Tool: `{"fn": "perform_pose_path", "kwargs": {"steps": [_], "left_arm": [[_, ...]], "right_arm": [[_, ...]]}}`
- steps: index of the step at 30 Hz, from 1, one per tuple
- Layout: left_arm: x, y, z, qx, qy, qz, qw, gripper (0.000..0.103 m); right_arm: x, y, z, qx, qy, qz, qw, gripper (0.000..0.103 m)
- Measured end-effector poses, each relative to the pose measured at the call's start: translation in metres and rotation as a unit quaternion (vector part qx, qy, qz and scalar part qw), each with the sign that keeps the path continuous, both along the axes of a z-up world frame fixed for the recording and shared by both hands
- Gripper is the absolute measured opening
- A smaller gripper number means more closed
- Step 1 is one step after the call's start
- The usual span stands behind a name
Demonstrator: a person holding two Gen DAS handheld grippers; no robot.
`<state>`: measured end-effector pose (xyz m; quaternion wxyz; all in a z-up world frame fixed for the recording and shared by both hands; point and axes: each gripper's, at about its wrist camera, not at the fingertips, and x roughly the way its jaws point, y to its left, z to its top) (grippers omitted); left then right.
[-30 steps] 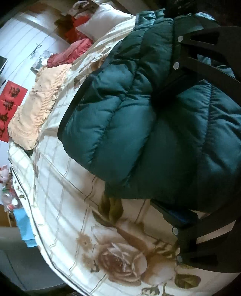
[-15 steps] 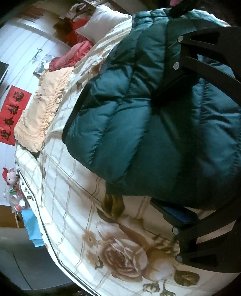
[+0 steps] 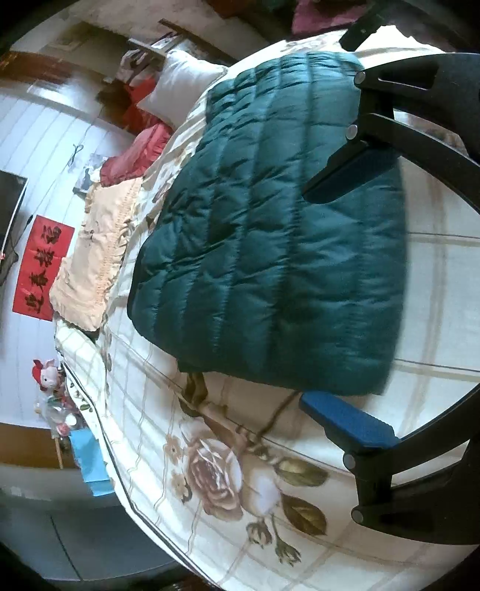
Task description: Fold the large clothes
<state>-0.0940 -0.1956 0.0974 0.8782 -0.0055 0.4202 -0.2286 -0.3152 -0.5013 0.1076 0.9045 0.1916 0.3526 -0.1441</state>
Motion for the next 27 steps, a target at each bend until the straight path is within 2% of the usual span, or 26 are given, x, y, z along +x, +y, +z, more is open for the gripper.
{"fn": "perform_pose_path", "kwargs": {"steps": [4,13,22,27], "left_arm": [[-0.015,0.004,-0.006,0.007,0.001,-0.004,1.0000,0.102],[-0.020,0.012,-0.021,0.006,0.021,0.004,0.9998,0.102],[-0.006,0.028,-0.032,-0.020,0.048,0.020,0.9984,0.102],[0.006,0.040,-0.037,-0.031,0.068,0.016,0.9971,0.102]], "right_arm": [[-0.016,-0.005,-0.010,0.019,0.001,-0.014,1.000,0.095],[-0.027,-0.020,-0.031,0.056,0.007,-0.039,0.998,0.096],[-0.025,-0.031,-0.037,0.081,-0.002,-0.050,0.995,0.097],[-0.022,-0.042,-0.038,0.093,0.000,-0.055,0.994,0.101]]}}
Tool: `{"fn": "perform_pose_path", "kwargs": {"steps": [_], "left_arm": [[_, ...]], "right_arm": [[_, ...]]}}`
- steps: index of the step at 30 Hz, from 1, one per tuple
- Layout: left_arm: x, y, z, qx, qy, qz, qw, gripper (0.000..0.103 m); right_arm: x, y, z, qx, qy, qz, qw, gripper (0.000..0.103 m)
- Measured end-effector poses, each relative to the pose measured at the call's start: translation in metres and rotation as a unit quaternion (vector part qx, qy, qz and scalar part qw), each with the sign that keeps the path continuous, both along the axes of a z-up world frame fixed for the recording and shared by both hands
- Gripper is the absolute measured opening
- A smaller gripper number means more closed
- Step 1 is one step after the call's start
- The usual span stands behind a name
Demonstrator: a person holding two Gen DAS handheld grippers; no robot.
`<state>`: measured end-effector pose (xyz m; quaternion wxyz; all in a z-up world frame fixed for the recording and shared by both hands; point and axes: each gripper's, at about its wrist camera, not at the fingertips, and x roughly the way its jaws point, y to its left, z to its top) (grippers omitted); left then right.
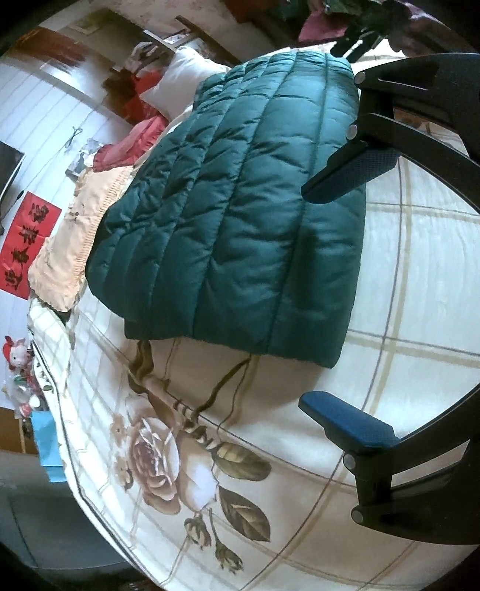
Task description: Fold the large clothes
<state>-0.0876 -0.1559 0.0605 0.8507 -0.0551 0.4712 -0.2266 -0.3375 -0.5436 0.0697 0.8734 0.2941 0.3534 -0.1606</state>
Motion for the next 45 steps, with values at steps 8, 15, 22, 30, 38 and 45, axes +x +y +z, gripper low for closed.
{"fn": "perform_pose_path", "kwargs": {"steps": [8,15,22,30,38,45], "left_arm": [[0.019,0.015,-0.004,-0.026,0.023,0.012,0.9993,0.102],[0.041,0.006,-0.019,-0.049,0.074,0.000,0.9960,0.102],[0.058,-0.011,-0.015,-0.045,0.071,-0.029,0.9960,0.103],[0.071,-0.022,-0.024,-0.075,0.092,-0.046,0.9918,0.103],[0.062,-0.029,-0.019,-0.076,0.081,-0.066,0.9916,0.090],[0.034,-0.038,0.007,-0.019,0.007,-0.075,0.9970,0.055]], "right_arm": [[-0.004,-0.022,-0.004,0.024,0.000,-0.019,1.000,0.102],[0.022,-0.039,-0.016,0.070,0.001,0.023,0.997,0.102],[0.054,-0.049,-0.020,0.079,0.002,0.073,0.994,0.103],[0.071,-0.056,-0.025,0.096,-0.006,0.106,0.990,0.103],[0.086,-0.045,-0.020,0.074,0.015,0.117,0.990,0.098],[0.078,-0.025,0.004,0.002,0.010,0.124,0.992,0.052]]}}
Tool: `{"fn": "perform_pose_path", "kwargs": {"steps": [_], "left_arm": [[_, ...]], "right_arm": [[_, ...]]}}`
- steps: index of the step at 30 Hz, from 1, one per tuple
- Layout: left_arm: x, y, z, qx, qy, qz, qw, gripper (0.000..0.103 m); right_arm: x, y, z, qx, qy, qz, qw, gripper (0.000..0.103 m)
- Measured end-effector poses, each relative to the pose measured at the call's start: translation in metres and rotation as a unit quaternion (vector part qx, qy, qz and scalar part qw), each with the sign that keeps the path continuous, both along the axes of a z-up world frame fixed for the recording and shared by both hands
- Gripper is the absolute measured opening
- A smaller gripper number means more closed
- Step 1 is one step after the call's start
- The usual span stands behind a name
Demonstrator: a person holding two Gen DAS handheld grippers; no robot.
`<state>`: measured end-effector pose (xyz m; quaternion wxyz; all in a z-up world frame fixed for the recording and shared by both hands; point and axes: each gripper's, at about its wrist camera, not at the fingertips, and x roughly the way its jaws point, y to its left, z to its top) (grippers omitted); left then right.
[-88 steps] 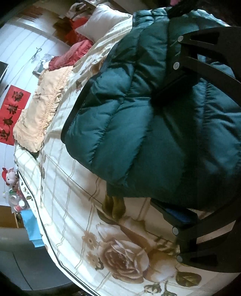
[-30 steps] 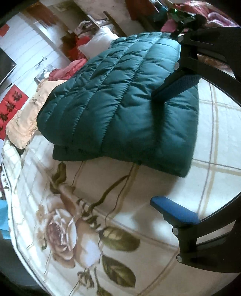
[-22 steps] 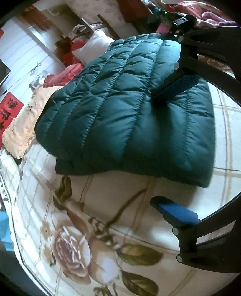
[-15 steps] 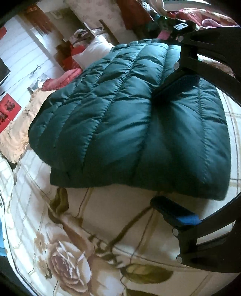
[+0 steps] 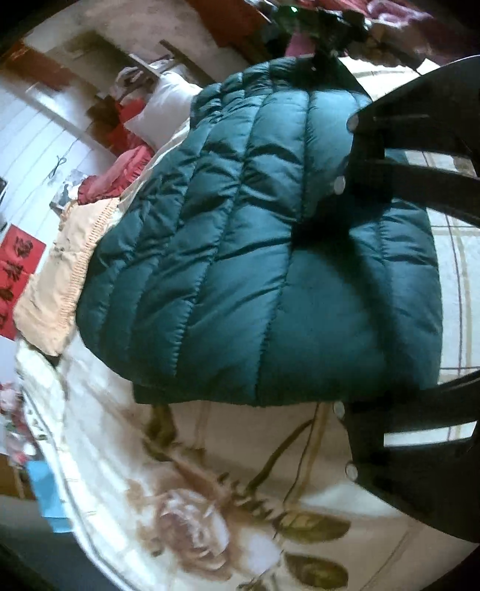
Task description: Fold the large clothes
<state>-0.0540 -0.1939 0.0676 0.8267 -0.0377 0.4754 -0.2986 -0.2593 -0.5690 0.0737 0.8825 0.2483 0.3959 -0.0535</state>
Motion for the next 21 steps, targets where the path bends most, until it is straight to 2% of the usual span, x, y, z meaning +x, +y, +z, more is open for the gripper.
{"fn": "perform_pose_path", "kwargs": {"steps": [3,6,12,19,21], "left_arm": [[-0.007,0.006,0.007,-0.003,-0.012,-0.002,0.9999,0.046],[-0.020,0.014,0.015,-0.008,-0.019,-0.009,0.9997,0.044],[-0.055,0.032,0.024,-0.007,-0.014,-0.027,0.9995,0.044],[-0.104,0.053,0.019,0.008,-0.009,-0.034,0.9993,0.044],[-0.111,0.053,0.016,0.012,-0.014,-0.033,0.9993,0.045]], "right_arm": [[-0.006,0.008,0.012,-0.017,-0.011,-0.006,1.000,0.044],[-0.014,0.013,0.020,-0.017,-0.021,-0.007,1.000,0.042],[-0.049,0.027,0.026,0.004,-0.020,0.011,1.000,0.042],[-0.098,0.046,0.024,0.023,-0.007,0.027,0.999,0.042],[-0.106,0.047,0.017,0.025,0.002,0.019,1.000,0.047]]}}
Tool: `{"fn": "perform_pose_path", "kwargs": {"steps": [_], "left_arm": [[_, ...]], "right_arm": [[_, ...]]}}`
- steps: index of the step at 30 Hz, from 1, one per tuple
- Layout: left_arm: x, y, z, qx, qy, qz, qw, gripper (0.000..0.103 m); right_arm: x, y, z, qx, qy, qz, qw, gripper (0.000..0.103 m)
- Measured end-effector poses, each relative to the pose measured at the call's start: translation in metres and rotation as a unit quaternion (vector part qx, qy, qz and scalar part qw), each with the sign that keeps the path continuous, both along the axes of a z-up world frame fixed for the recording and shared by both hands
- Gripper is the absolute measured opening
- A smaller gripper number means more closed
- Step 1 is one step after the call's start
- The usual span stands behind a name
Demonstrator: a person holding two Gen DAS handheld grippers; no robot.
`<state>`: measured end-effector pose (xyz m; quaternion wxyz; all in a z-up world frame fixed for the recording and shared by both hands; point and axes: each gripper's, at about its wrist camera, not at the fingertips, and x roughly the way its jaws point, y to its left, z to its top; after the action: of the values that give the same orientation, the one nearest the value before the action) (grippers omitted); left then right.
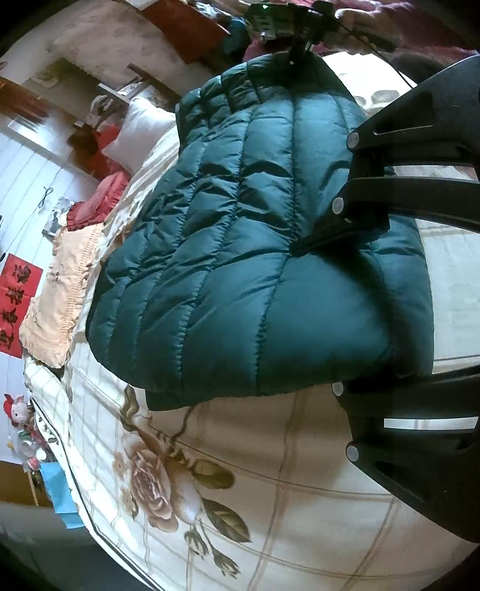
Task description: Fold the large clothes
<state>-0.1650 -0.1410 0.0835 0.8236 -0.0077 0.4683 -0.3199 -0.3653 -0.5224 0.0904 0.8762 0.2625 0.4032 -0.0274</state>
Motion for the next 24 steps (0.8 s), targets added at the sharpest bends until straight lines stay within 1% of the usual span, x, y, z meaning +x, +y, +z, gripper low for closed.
{"fn": "perform_pose_path", "kwargs": {"steps": [1,3,4,5,6,7,8,11,14,18,21,24], "left_arm": [[-0.001,0.000,-0.002,0.000,-0.001,0.003,1.0000,0.046],[-0.001,0.000,-0.009,0.000,0.004,0.012,0.9999,0.054],[0.000,0.001,-0.012,-0.002,0.009,0.018,0.9998,0.056],[0.002,0.002,-0.013,-0.005,0.012,0.025,0.9996,0.061],[0.002,0.004,-0.015,-0.007,0.016,0.033,0.9993,0.068],[0.003,0.007,-0.016,-0.008,0.019,0.039,0.9990,0.070],[0.003,0.010,-0.017,-0.010,0.023,0.042,0.9988,0.072],[-0.001,0.017,-0.012,-0.009,0.030,0.044,0.9985,0.072],[-0.010,0.021,0.000,0.006,0.011,0.049,0.9987,0.072],[-0.036,0.024,0.029,0.018,-0.059,0.058,0.9964,0.072],[-0.055,0.020,0.044,0.027,-0.097,0.059,0.9932,0.072],[-0.075,0.011,0.052,0.033,-0.126,0.054,0.9899,0.072]], "right_arm": [[-0.001,0.000,-0.004,-0.002,0.006,-0.008,1.000,0.051],[0.002,-0.001,-0.017,-0.025,0.028,-0.020,0.999,0.065],[0.004,-0.001,-0.022,-0.032,0.033,-0.022,0.999,0.068],[0.005,-0.002,-0.026,-0.036,0.034,-0.028,0.998,0.073],[0.006,-0.002,-0.028,-0.038,0.033,-0.035,0.998,0.078],[0.006,-0.003,-0.028,-0.042,0.032,-0.041,0.998,0.080],[0.005,-0.003,-0.027,-0.044,0.031,-0.046,0.998,0.081],[-0.001,-0.001,-0.018,-0.057,0.033,-0.061,0.996,0.081],[-0.010,0.007,-0.006,-0.090,0.036,-0.072,0.993,0.081],[-0.025,0.018,0.011,-0.134,0.033,-0.085,0.987,0.081],[-0.035,0.023,0.019,-0.149,0.031,-0.092,0.984,0.081],[-0.047,0.032,0.030,-0.157,0.015,-0.095,0.983,0.081]]}}
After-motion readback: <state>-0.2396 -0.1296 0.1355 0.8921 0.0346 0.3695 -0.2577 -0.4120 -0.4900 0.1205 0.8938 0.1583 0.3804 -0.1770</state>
